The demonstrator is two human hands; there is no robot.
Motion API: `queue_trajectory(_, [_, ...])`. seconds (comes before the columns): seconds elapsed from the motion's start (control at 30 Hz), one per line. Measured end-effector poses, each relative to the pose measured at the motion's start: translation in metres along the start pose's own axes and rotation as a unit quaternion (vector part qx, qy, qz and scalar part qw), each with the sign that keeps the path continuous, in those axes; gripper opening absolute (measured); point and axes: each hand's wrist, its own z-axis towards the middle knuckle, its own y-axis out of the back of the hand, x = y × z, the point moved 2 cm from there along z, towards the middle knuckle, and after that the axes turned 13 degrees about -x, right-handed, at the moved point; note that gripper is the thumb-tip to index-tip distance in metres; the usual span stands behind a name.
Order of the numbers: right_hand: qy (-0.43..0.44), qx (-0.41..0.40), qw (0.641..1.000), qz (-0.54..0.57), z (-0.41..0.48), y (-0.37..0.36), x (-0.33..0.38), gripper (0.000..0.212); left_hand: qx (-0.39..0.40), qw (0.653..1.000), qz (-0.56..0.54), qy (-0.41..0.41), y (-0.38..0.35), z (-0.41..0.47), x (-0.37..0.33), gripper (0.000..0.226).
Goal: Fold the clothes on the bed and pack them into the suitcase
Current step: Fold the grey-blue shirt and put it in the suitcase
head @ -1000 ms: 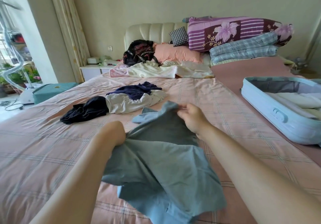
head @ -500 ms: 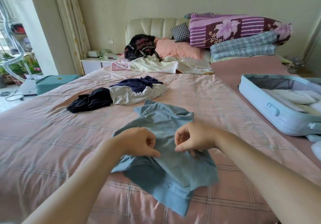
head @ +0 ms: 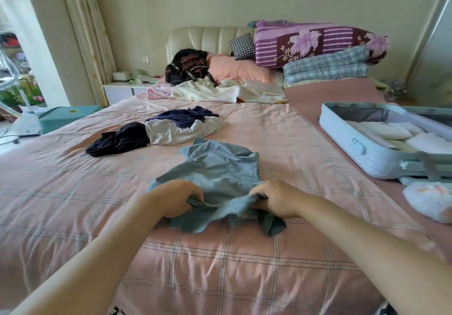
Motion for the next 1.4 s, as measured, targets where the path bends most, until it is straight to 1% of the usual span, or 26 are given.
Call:
queue_trajectory(0.07, [-0.07, 0.044, 0.989, 0.121, -0.002, 0.012, -0.004, 0.014, 0.039, 0.993, -0.109, 0.019, 0.008, -0.002, -0.002, 0.02])
queue_trajectory(0.13, [-0.129, 0.119, 0.949, 0.263, -0.009, 0.024, -0.004, 0.005, 0.094, 0.955, -0.278, 0.05, 0.021, -0.009, -0.007, 0.017])
queue_trajectory(0.17, [-0.152, 0.137, 0.929, 0.307, -0.011, 0.031, -0.007, 0.01, 0.104, 0.938, -0.326, 0.059, 0.028, -0.011, -0.009, 0.015])
queue_trajectory(0.2, [-0.168, 0.13, 0.924, 0.317, -0.011, 0.036, -0.011, 0.015, 0.097, 0.932, -0.344, 0.066, 0.033, -0.011, -0.009, 0.014])
queue_trajectory(0.23, [-0.176, 0.093, 0.934, 0.296, -0.009, 0.039, -0.015, 0.018, 0.069, 0.933, -0.345, 0.075, 0.036, -0.008, -0.008, 0.012])
queue_trajectory(0.3, [-0.182, -0.029, 0.969, 0.166, 0.003, 0.037, -0.028, 0.024, -0.045, 0.946, -0.299, 0.114, 0.036, 0.004, -0.004, 0.011])
queue_trajectory(0.37, [-0.173, -0.136, 0.976, 0.006, 0.013, 0.036, -0.037, 0.017, -0.154, 0.959, -0.194, 0.139, 0.031, 0.018, -0.004, 0.015])
queue_trajectory(0.4, [-0.158, -0.161, 0.972, -0.059, 0.015, 0.034, -0.037, 0.019, -0.189, 0.962, -0.153, 0.128, 0.031, 0.023, -0.009, 0.015])
queue_trajectory(0.43, [-0.131, -0.171, 0.971, -0.107, 0.017, 0.031, -0.037, 0.033, -0.199, 0.963, -0.148, 0.11, 0.032, 0.027, -0.014, 0.012])
queue_trajectory(0.47, [-0.097, -0.177, 0.971, -0.127, 0.019, 0.031, -0.036, 0.045, -0.18, 0.964, -0.176, 0.086, 0.033, 0.029, -0.02, 0.008])
queue_trajectory(0.5, [-0.061, -0.19, 0.972, -0.12, 0.02, 0.033, -0.032, 0.05, -0.123, 0.968, -0.21, 0.065, 0.034, 0.028, -0.025, 0.015])
queue_trajectory(0.57, [-0.01, -0.203, 0.977, -0.058, 0.023, 0.037, -0.02, 0.05, 0.03, 0.981, -0.19, 0.03, 0.028, 0.024, -0.032, 0.066])
queue_trajectory(0.6, [0.004, -0.192, 0.981, -0.037, 0.025, 0.036, -0.015, 0.051, 0.083, 0.987, -0.135, 0.019, 0.022, 0.022, -0.03, 0.089])
queue_trajectory(0.63, [0.009, -0.169, 0.985, -0.029, 0.028, 0.032, -0.011, 0.052, 0.101, 0.991, -0.089, 0.013, 0.016, 0.022, -0.027, 0.099])
queue_trajectory(0.67, [0.002, -0.144, 0.989, -0.025, 0.031, 0.028, -0.009, 0.053, 0.086, 0.994, -0.065, 0.016, 0.012, 0.023, -0.024, 0.097])
queue_trajectory(0.8, [-0.077, -0.098, 0.992, -0.033, 0.053, 0.007, -0.012, 0.06, -0.094, 0.989, -0.103, 0.058, 0.016, 0.034, -0.016, 0.043])
queue_trajectory(0.87, [-0.125, -0.102, 0.984, -0.072, 0.065, 0.005, -0.017, 0.062, -0.152, 0.983, -0.081, 0.062, 0.019, 0.039, -0.013, 0.047])
queue_trajectory(0.9, [-0.136, -0.103, 0.982, -0.081, 0.072, 0.003, -0.021, 0.054, -0.165, 0.983, -0.047, 0.064, 0.02, 0.041, -0.013, 0.054])
queue_trajectory(0.97, [-0.16, -0.096, 0.98, -0.074, 0.082, 0.002, -0.028, 0.016, -0.202, 0.976, 0.029, 0.073, 0.028, 0.046, -0.014, 0.053])
queue_trajectory(1.0, [-0.165, -0.097, 0.979, -0.066, 0.086, 0.004, -0.032, 0.012, -0.226, 0.97, 0.061, 0.071, 0.035, 0.051, -0.015, 0.045])
queue_trajectory(1.03, [-0.158, -0.115, 0.979, -0.064, 0.09, 0.007, -0.036, 0.018, -0.246, 0.963, 0.093, 0.065, 0.041, 0.056, -0.015, 0.033])
queue_trajectory(1.1, [-0.15, -0.19, 0.967, -0.084, 0.096, 0.022, -0.041, 0.019, -0.265, 0.952, 0.144, 0.059, 0.052, 0.072, -0.015, 0.019])
queue_trajectory(1.17, [-0.153, -0.269, 0.947, -0.083, 0.102, 0.039, -0.046, 0.021, -0.27, 0.947, 0.158, 0.071, 0.061, 0.094, -0.014, 0.018])
queue_trajectory(1.27, [-0.174, -0.294, 0.938, -0.065, 0.124, 0.058, -0.063, 0.023, -0.275, 0.935, 0.2, 0.102, 0.073, 0.141, -0.015, 0.023])
queue_trajectory(1.33, [-0.221, -0.283, 0.932, 0.042, 0.142, 0.066, -0.078, 0.023, -0.239, 0.93, 0.242, 0.14, 0.078, 0.177, -0.017, 0.022])
queue_trajectory(1.4, [-0.265, -0.285, 0.908, 0.159, 0.164, 0.069, -0.096, 0.019, -0.192, 0.929, 0.268, 0.168, 0.078, 0.214, -0.014, 0.018])
